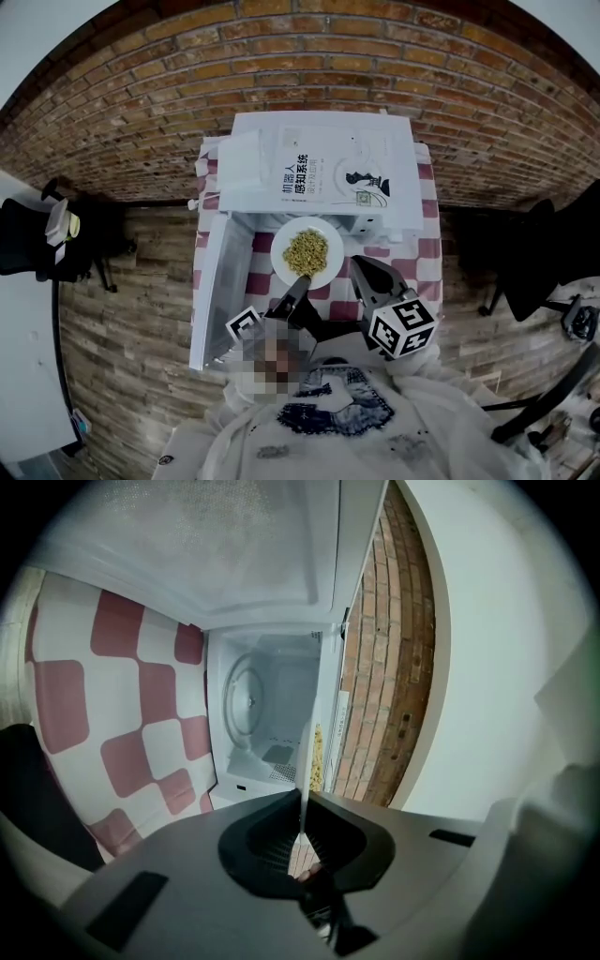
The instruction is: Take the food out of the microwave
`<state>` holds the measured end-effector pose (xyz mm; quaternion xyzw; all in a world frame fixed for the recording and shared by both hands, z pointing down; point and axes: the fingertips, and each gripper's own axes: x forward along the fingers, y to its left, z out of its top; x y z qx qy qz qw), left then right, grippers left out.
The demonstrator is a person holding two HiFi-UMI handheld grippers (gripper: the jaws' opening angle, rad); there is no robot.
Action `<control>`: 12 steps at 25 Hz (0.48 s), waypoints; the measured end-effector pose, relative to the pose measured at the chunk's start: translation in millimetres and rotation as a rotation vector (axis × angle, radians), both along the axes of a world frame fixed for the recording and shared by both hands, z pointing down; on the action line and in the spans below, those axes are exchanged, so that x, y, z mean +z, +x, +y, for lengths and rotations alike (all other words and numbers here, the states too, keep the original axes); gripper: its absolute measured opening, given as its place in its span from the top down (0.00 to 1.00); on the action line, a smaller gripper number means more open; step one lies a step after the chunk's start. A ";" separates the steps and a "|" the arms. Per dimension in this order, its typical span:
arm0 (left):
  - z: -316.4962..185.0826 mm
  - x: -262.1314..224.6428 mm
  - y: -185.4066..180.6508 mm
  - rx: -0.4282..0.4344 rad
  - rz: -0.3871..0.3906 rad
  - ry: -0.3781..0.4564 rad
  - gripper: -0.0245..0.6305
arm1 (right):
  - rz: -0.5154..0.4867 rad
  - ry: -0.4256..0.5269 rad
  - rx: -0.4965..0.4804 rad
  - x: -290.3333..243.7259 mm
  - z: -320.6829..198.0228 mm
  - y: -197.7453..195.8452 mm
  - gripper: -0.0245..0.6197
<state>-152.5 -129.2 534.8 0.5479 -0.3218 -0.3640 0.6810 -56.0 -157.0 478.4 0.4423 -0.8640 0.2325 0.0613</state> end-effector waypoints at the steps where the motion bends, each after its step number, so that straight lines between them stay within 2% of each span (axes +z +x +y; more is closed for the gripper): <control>1: 1.3 -1.9 -0.8 -0.002 -0.001 0.000 0.93 | -0.002 0.002 0.000 -0.9 0.1 0.3 0.94; 12: 4.4 -22.1 -4.1 -0.009 -0.002 0.013 0.93 | -0.006 0.016 0.005 -7.9 -0.1 1.4 0.94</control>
